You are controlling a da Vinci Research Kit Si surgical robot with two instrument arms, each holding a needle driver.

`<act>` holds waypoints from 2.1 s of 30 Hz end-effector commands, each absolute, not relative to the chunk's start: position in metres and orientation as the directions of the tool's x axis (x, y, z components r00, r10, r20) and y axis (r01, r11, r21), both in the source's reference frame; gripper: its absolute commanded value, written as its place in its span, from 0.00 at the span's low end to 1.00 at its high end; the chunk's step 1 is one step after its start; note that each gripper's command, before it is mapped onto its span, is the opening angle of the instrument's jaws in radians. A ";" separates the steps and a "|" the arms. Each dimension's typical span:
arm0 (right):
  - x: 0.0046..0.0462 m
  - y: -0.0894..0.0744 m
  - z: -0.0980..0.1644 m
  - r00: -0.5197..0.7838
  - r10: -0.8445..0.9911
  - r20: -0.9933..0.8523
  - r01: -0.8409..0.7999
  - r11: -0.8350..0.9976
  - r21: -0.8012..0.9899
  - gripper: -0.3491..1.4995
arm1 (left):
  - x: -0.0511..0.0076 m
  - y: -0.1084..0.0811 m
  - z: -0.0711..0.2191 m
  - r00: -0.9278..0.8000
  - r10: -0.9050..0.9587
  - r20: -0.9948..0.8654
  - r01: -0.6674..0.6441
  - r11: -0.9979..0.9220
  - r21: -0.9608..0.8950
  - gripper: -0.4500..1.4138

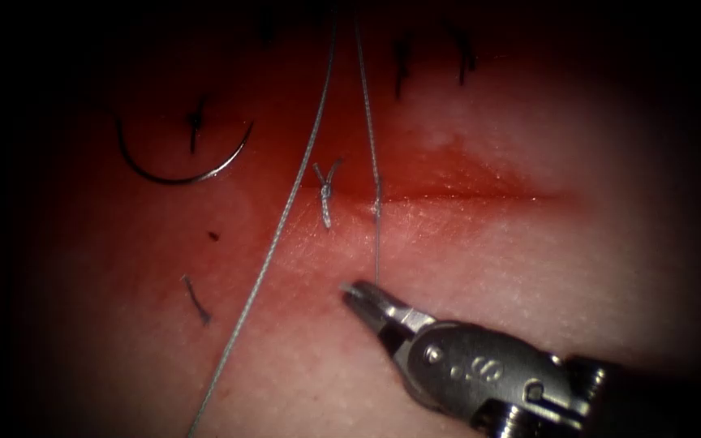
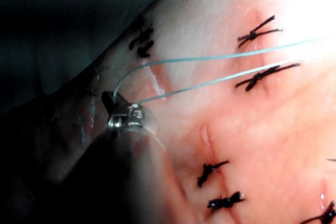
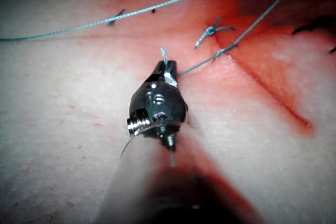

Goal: Wound Closure

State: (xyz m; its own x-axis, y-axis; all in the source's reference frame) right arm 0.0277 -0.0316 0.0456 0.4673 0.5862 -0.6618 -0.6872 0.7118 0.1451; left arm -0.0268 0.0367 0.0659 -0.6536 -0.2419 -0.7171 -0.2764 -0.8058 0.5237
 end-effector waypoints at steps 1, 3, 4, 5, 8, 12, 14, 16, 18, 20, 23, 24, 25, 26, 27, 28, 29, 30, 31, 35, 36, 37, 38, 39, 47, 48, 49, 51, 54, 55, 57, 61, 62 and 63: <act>0.0282 -0.030 0.046 0.458 0.570 -0.682 -0.671 0.725 0.155 0.00 | -0.0274 0.037 0.065 -0.634 -0.244 -0.733 -0.282 -0.811 0.514 0.00; 0.0278 -0.029 0.046 0.442 0.551 -0.708 -0.657 0.736 0.163 0.17 | -0.0276 0.036 0.065 -0.610 -0.256 -0.750 -0.284 -0.813 0.509 0.00; 0.0277 -0.029 0.047 0.434 0.549 -0.714 -0.659 0.734 0.163 0.35 | -0.0278 0.035 0.064 -0.599 -0.264 -0.756 -0.280 -0.815 0.507 0.00; 0.0277 -0.028 0.047 0.429 0.542 -0.723 -0.660 0.734 0.159 0.55 | -0.0279 0.035 0.064 -0.581 -0.271 -0.767 -0.271 -0.824 0.497 0.00; 0.0274 -0.027 0.047 0.398 0.529 -0.749 -0.670 0.726 0.157 0.77 | -0.0285 0.032 0.062 -0.539 -0.287 -0.792 -0.241 -0.848 0.472 0.00; 0.0270 -0.026 0.047 0.378 0.523 -0.764 -0.675 0.720 0.160 0.82 | -0.0288 0.029 0.060 -0.481 -0.313 -0.819 -0.191 -0.875 0.446 0.00; 0.0270 -0.026 0.047 0.374 0.522 -0.767 -0.676 0.719 0.160 0.83 | -0.0289 0.029 0.059 -0.469 -0.318 -0.824 -0.183 -0.878 0.443 0.00; 0.0267 -0.026 0.046 0.368 0.522 -0.769 -0.673 0.721 0.167 0.83 | -0.0288 0.027 0.057 -0.395 -0.320 -0.862 -0.163 -0.898 0.408 0.00; 0.0263 -0.025 0.046 0.367 0.522 -0.770 -0.667 0.725 0.174 0.83 | -0.0286 0.025 0.056 -0.313 -0.300 -0.901 -0.125 -0.927 0.352 0.00; 0.0260 -0.025 0.046 0.365 0.522 -0.771 -0.661 0.728 0.180 0.79 | -0.0285 0.025 0.056 -0.279 -0.298 -0.913 -0.097 -0.937 0.335 0.00; 0.0251 -0.025 0.045 0.361 0.525 -0.771 -0.647 0.736 0.199 0.74 | -0.0277 0.023 0.054 -0.194 -0.286 -0.938 -0.032 -0.954 0.298 0.00; 0.0249 -0.024 0.045 0.360 0.526 -0.770 -0.643 0.738 0.204 0.74 | -0.0274 0.022 0.053 -0.174 -0.286 -0.942 -0.018 -0.956 0.294 0.00; 0.0244 -0.023 0.045 0.355 0.520 -0.777 -0.618 0.754 0.222 0.74 | -0.0267 0.021 0.052 -0.131 -0.280 -0.951 0.017 -0.960 0.280 0.00; 0.0242 -0.023 0.045 0.349 0.529 -0.773 -0.613 0.753 0.239 0.74 | -0.0264 0.020 0.052 -0.117 -0.284 -0.952 0.034 -0.959 0.282 0.00; 0.0242 -0.023 0.045 0.349 0.529 -0.773 -0.613 0.753 0.239 0.74 | -0.0264 0.020 0.052 -0.117 -0.284 -0.952 0.034 -0.959 0.282 0.00; 0.0239 -0.022 0.046 0.349 0.544 -0.763 -0.584 0.763 0.277 0.74 | -0.0257 0.019 0.051 -0.090 -0.286 -0.954 0.089 -0.956 0.278 0.00; 0.0237 -0.022 0.046 0.352 0.543 -0.762 -0.569 0.771 0.286 0.74 | -0.0254 0.018 0.050 -0.078 -0.288 -0.955 0.117 -0.954 0.278 0.00; 0.0235 -0.021 0.046 0.358 0.541 -0.761 -0.553 0.779 0.295 0.74 | -0.0251 0.017 0.050 -0.069 -0.285 -0.956 0.148 -0.951 0.272 0.00; 0.0233 -0.021 0.046 0.358 0.544 -0.759 -0.540 0.784 0.307 0.74 | -0.0248 0.017 0.049 -0.064 -0.287 -0.956 0.171 -0.947 0.273 0.00; 0.0227 -0.020 0.047 0.362 0.538 -0.761 -0.495 0.803 0.333 0.74 | -0.0239 0.015 0.048 -0.045 -0.282 -0.958 0.227 -0.937 0.265 0.00; 0.0224 -0.019 0.047 0.370 0.535 -0.759 -0.474 0.812 0.341 0.75 | -0.0236 0.015 0.048 -0.037 -0.283 -0.958 0.238 -0.934 0.267 0.00; 0.0222 -0.019 0.047 0.374 0.533 -0.759 -0.460 0.817 0.347 0.75 | -0.0232 0.015 0.048 -0.029 -0.279 -0.960 0.252 -0.931 0.264 0.00; 0.0213 -0.019 0.048 0.382 0.527 -0.760 -0.419 0.831 0.365 0.82 | -0.0225 0.014 0.047 -0.011 -0.273 -0.962 0.290 -0.922 0.258 0.00; 0.0211 -0.019 0.048 0.391 0.525 -0.756 -0.405 0.836 0.370 0.84 | -0.0222 0.014 0.047 -0.006 -0.269 -0.963 0.310 -0.916 0.254 0.00; 0.0184 -0.017 0.049 0.405 0.498 -0.767 -0.299 0.865 0.404 0.90 | -0.0213 0.012 0.046 0.028 -0.267 -0.963 0.369 -0.893 0.258 0.00; 0.0184 -0.017 0.049 0.391 0.495 -0.776 -0.291 0.866 0.406 0.89 | -0.0214 0.012 0.045 0.030 -0.267 -0.963 0.372 -0.891 0.259 0.00; 0.0185 -0.017 0.049 0.377 0.492 -0.784 -0.276 0.868 0.412 0.87 | -0.0217 0.012 0.045 0.031 -0.268 -0.963 0.372 -0.891 0.260 0.00; 0.0187 -0.017 0.049 0.368 0.488 -0.791 -0.245 0.872 0.424 0.84 | -0.0219 0.011 0.045 0.032 -0.268 -0.963 0.371 -0.891 0.261 0.00; 0.0196 -0.016 0.049 0.388 0.475 -0.789 -0.177 0.879 0.443 0.84 | -0.0229 0.010 0.044 0.034 -0.275 -0.961 0.370 -0.890 0.267 0.00; 0.0204 -0.016 0.049 0.398 0.466 -0.791 -0.158 0.884 0.441 0.84 | -0.0237 0.010 0.044 0.034 -0.280 -0.959 0.370 -0.888 0.272 0.00; 0.0216 -0.016 0.049 0.400 0.455 -0.796 -0.148 0.889 0.434 0.74 | -0.0249 0.009 0.043 0.001 -0.299 -0.954 0.359 -0.891 0.279 0.00; 0.0233 -0.015 0.049 0.407 0.456 -0.791 -0.107 0.884 0.455 0.53 | -0.0263 0.007 0.043 -0.035 -0.318 -0.948 0.349 -0.892 0.286 0.00; 0.0237 -0.015 0.049 0.413 0.472 -0.779 -0.089 0.872 0.482 0.30 | -0.0265 0.007 0.043 -0.042 -0.321 -0.946 0.347 -0.893 0.287 0.00; 0.0240 -0.015 0.049 0.410 0.485 -0.773 -0.086 0.864 0.496 0.10 | -0.0266 0.007 0.043 -0.048 -0.324 -0.945 0.342 -0.894 0.289 0.00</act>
